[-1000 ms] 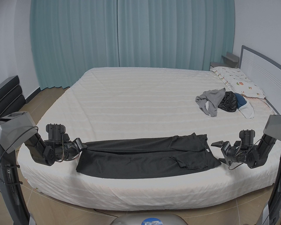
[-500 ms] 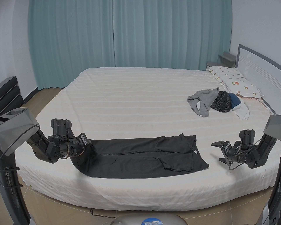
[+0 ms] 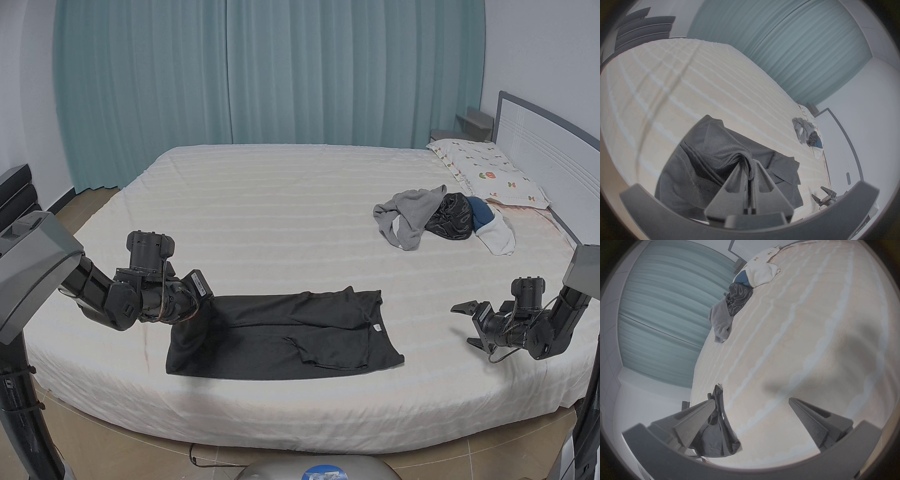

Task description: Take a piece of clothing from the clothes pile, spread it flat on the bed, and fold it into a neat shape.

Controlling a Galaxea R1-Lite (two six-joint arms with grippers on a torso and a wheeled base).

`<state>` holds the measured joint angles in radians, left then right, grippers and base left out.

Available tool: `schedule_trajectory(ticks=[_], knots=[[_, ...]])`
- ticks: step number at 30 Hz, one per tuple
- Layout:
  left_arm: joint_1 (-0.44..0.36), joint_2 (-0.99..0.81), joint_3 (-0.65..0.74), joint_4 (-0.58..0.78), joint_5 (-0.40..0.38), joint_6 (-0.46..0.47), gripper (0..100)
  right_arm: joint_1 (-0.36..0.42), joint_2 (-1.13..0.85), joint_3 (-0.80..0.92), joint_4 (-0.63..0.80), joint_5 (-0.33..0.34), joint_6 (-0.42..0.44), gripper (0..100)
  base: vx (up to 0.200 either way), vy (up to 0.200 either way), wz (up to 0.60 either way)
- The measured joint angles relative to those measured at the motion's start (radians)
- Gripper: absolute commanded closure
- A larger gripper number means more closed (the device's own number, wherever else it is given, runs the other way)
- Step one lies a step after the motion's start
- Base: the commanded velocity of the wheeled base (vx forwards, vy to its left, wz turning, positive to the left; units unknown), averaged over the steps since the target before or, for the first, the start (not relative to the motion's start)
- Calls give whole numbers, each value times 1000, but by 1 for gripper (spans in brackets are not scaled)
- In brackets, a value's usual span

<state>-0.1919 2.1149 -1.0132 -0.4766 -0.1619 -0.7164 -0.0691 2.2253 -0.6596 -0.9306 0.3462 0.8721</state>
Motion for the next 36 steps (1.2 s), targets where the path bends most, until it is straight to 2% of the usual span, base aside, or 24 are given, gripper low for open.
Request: schedule_trajectory(ticks=[7,14,20,34,35,36], knots=[[-64,0,-83,111,3,-6,100,1,0,0,0,0,-1,0,0,-200,0],[-125,12,-151,146,18,-6,100,6,0,1,0,0,-1,0,0,-200,0],[-167,41,-252,259,41,-7,100,11,0,3,0,0,0,0,0,-200,0],[-253,171,-422,298,207,-80,100,16,0,4,0,0,-2,0,0,0,0],[-255,178,-429,297,210,-87,0,16,0,4,0,0,-2,0,0,0,0],[-256,186,-436,297,211,-91,0,17,0,4,0,0,-2,0,0,0,0]])
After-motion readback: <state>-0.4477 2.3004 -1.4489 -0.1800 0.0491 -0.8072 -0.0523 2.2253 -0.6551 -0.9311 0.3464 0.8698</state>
